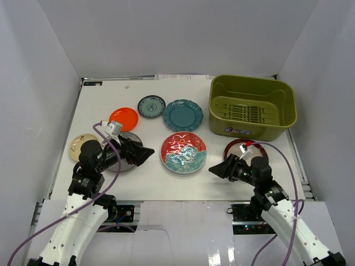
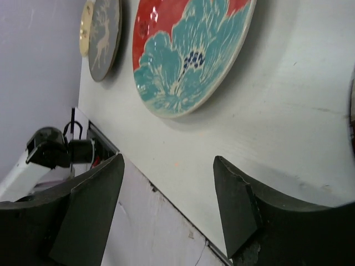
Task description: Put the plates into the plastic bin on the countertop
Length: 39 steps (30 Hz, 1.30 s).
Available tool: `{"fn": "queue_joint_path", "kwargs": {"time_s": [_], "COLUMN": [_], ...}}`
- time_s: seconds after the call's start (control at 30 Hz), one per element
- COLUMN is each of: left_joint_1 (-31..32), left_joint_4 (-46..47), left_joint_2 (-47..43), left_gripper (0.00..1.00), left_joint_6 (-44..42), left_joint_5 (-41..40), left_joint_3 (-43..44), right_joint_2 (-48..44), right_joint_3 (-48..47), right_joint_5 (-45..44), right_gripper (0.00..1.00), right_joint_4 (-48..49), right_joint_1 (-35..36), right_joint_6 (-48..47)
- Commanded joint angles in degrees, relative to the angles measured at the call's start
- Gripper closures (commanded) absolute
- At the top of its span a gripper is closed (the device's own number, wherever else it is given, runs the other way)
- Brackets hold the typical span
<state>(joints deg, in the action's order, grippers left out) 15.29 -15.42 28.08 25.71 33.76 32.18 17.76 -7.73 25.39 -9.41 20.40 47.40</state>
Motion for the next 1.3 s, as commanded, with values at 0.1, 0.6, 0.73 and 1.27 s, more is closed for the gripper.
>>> {"fn": "queue_joint_path", "kwargs": {"time_s": [0.1, 0.6, 0.73, 1.27], "left_joint_1": [-0.35, -0.44, -0.44, -0.44], "left_joint_4": [0.65, 0.74, 0.74, 0.92], "left_joint_2": [0.23, -0.92, -0.57, 0.93], "left_gripper": [0.02, 0.02, 0.02, 0.02], "left_joint_6": [-0.75, -0.40, -0.32, -0.23], "left_joint_5": [1.31, 1.13, 1.05, 1.14], "left_joint_3": [-0.10, -0.37, -0.54, -0.54], "right_joint_2": [8.59, 28.55, 40.03, 63.39], "right_joint_3": [3.16, 6.23, 3.52, 0.07], "right_joint_5": [-15.00, -41.29, -41.04, -43.04], "right_gripper": [0.28, 0.31, 0.33, 0.92], "right_joint_4": [17.55, 33.29, 38.58, 59.42], "right_joint_1": [16.75, 27.06, 26.88, 27.23], "right_joint_6": [7.36, 18.52, 18.87, 28.45]}}
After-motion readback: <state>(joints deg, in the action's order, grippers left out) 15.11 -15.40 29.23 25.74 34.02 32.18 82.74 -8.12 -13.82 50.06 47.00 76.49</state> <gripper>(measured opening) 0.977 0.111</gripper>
